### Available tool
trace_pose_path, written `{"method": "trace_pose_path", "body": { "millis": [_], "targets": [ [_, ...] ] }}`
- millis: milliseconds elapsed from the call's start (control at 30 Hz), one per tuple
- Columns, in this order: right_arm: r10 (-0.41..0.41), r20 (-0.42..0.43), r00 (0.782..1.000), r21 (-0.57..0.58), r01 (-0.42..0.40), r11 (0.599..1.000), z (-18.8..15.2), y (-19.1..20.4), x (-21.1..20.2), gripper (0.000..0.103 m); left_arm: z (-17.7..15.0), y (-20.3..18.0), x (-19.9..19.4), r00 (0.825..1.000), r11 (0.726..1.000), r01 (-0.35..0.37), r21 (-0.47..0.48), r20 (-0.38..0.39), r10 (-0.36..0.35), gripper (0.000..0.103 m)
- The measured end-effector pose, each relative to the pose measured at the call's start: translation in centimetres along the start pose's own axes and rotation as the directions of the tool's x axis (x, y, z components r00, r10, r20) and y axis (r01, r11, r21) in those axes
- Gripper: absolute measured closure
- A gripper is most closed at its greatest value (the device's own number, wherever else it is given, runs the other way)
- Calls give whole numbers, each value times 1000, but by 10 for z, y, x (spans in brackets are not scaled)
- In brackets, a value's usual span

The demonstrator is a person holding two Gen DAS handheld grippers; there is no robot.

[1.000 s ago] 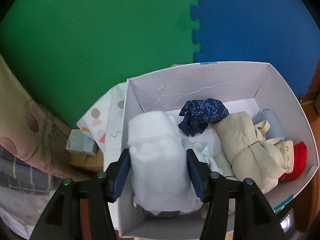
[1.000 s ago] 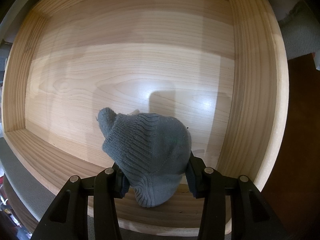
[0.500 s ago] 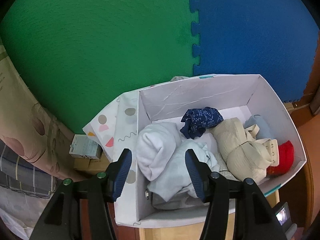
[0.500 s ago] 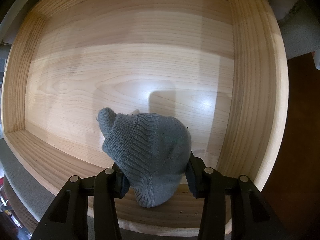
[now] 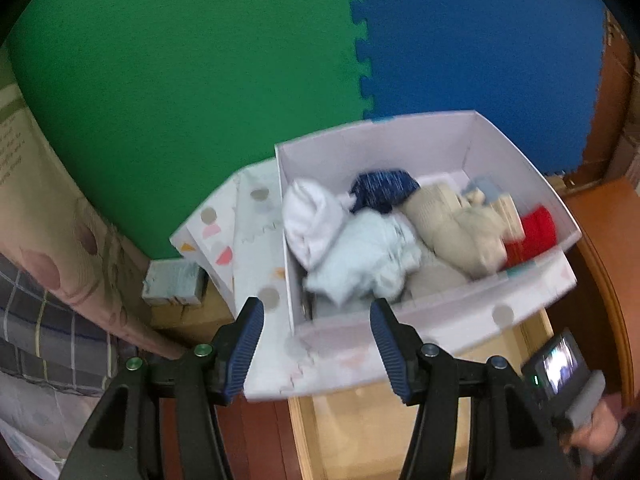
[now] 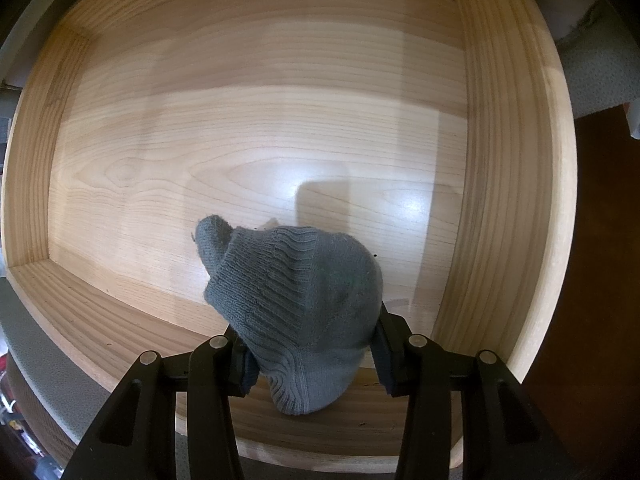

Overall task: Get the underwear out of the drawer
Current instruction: 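Move the empty left gripper back over the empty drawer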

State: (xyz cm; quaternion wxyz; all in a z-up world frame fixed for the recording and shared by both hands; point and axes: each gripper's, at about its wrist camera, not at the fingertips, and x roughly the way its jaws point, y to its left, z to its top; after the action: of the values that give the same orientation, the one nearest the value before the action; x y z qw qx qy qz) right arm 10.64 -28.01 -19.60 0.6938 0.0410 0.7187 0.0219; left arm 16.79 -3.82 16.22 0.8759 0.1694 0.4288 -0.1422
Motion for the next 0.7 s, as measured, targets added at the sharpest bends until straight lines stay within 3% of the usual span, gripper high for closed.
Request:
{"method": "trace_pose_path", "body": {
  "millis": [267,700],
  "targets": [
    [-4,-5,1000,-6,4,1000,0,-2,1,62,-65,5,-5,1000,999,-3,-41,-23,2,46],
    [-8,-9,1000,-10,8,1000,0,-5,-1,62,-154,2,45,991,973,-84,-213,-120,59,46]
  ]
}}
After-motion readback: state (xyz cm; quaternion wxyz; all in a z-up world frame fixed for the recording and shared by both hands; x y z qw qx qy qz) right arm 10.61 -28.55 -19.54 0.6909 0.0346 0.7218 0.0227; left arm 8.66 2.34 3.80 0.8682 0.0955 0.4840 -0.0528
